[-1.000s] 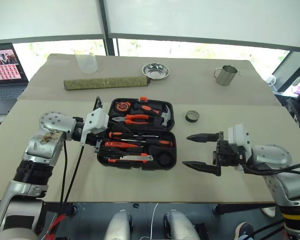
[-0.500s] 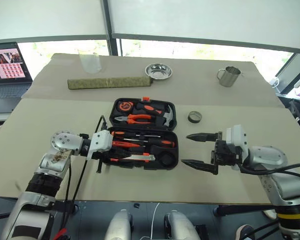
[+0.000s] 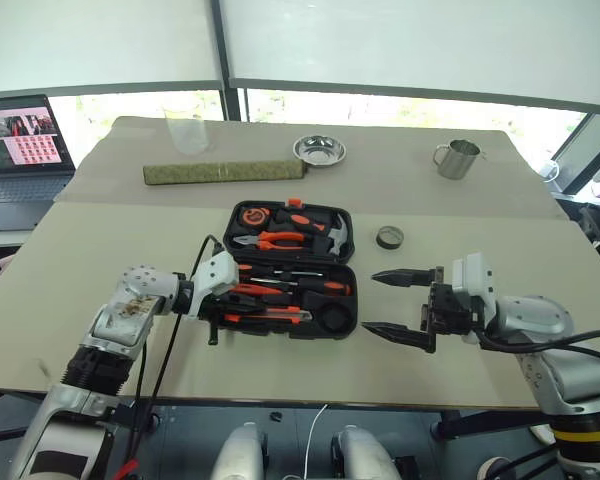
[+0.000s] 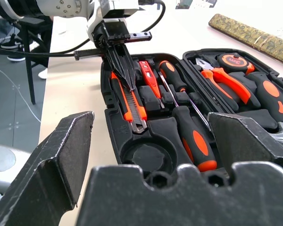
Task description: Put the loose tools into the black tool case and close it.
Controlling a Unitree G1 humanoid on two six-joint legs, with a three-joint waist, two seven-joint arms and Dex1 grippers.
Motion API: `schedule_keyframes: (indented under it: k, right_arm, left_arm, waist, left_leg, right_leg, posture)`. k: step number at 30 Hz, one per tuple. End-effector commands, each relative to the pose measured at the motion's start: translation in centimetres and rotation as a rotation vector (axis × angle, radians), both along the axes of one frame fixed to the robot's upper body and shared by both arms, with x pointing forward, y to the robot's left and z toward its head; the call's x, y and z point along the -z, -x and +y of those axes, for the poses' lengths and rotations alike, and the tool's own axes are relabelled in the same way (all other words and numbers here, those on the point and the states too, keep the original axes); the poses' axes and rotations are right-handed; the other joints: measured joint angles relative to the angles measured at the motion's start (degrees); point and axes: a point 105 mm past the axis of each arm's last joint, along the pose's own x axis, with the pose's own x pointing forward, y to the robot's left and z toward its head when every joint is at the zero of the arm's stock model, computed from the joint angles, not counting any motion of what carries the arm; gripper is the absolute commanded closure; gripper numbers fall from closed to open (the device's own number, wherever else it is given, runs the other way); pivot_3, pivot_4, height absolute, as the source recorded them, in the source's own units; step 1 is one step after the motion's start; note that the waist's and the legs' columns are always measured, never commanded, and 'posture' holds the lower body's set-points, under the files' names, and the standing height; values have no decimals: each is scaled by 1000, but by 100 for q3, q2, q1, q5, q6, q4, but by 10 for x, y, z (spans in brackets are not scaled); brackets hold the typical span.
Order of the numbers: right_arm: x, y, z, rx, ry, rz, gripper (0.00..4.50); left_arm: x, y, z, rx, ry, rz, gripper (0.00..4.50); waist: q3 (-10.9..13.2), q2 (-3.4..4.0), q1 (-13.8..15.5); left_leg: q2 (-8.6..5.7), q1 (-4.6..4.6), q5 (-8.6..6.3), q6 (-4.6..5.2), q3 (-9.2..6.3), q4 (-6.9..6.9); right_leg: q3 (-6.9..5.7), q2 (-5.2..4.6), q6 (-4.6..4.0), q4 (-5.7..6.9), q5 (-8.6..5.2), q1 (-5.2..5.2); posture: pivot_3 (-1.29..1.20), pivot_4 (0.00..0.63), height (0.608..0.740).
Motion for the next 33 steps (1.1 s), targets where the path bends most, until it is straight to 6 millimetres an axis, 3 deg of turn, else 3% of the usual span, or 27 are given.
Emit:
schedule_keyframes:
  k: [1, 4, 7, 10, 12, 13, 17, 21, 24, 28, 33]
  right_arm:
    - [-11, 2, 2, 2, -22, -51, 0]
    - [-12, -1, -8, 68, -38, -59, 0]
    - [-8, -9, -42, 238, -65, -56, 0]
    - [7, -8, -79, 387, -68, -21, 0]
    - [21, -5, -98, 466, -62, 1, 0]
    - [27, -3, -105, 498, -58, 3, 0]
    - [44, -5, -126, 630, -38, -3, 0]
    - [30, -25, -113, 594, 26, -53, 0]
    - [25, -61, -107, 629, 231, 21, 0]
    - [0, -92, -73, 468, 342, 22, 0]
    - [-7, -135, -47, 403, 502, 57, 0]
  left_arm:
    - [26, 11, 1, -2, -8, 30, 4456]
    - [-8, 3, 0, -44, 185, -118, 4456]
    - [-45, 11, 13, -45, 321, -223, 3756]
    - [-75, 17, 28, -107, 442, -308, 2734]
    - [-85, 24, 39, -167, 532, -287, 2046]
    - [-87, 27, 44, -202, 560, -269, 1489]
    - [-77, 40, 73, -303, 564, -215, 36]
    - [-63, 37, 95, -356, 529, -204, 36]
    - [-70, 37, 85, -299, 545, -208, 36]
    - [-79, 32, 72, -259, 571, -222, 36]
    - [-92, 22, 53, -249, 613, -263, 36]
  waist:
    - [-16, 12, -2]
    - [-20, 18, 4]
    - [-14, 8, -3]
    - [-2, -12, 10]
    - [-2, -12, -7]
    - [-2, -11, -14]
    - [-2, -8, -123]
    - [1, -6, -172]
    - [11, -2, -188]
    - [14, -4, -158]
    - [15, -6, -135]
  left_leg:
    - [0, 1, 0, 0, 0, 0]
    - [1, 0, 0, 0, 3, -4]
    - [1, -18, 0, 0, 2, -2]
    - [4, -35, 0, 0, -4, -2]
    - [2, -37, 0, 0, -4, -3]
    - [2, -32, -2, 3, -1, -5]
    - [7, -21, -3, 3, 1, -13]
    - [17, -15, -3, 3, 4, -15]
    - [21, -8, -3, 3, 15, -14]
    - [20, -15, -3, 3, 21, -19]
    - [18, -47, -3, 3, 17, -32]
  right_leg:
    - [0, 0, 0, 0, -1, 0]
    - [3, -1, -2, -3, -1, -3]
    - [2, -2, -12, -2, 5, -16]
    - [-5, -1, -16, -7, 7, -27]
    - [-6, -5, -15, -11, 7, -27]
    - [-3, -6, -14, -13, 7, -24]
    - [1, -1, -14, -12, 4, -21]
    - [1, 10, -22, -8, -7, -24]
    - [7, 10, 0, -8, -21, -24]
    - [13, 8, -35, -7, -1, -38]
    - [9, 12, -40, -8, -2, -68]
  posture:
    - [0, 150, 740]
    - [0, 150, 740]
    - [0, 150, 740]
    - [0, 150, 740]
    - [0, 150, 740]
    - [0, 150, 740]
    - [0, 150, 740]
    - [0, 150, 740]
    - [0, 150, 740]
    - [0, 150, 740]
    - [0, 150, 740]
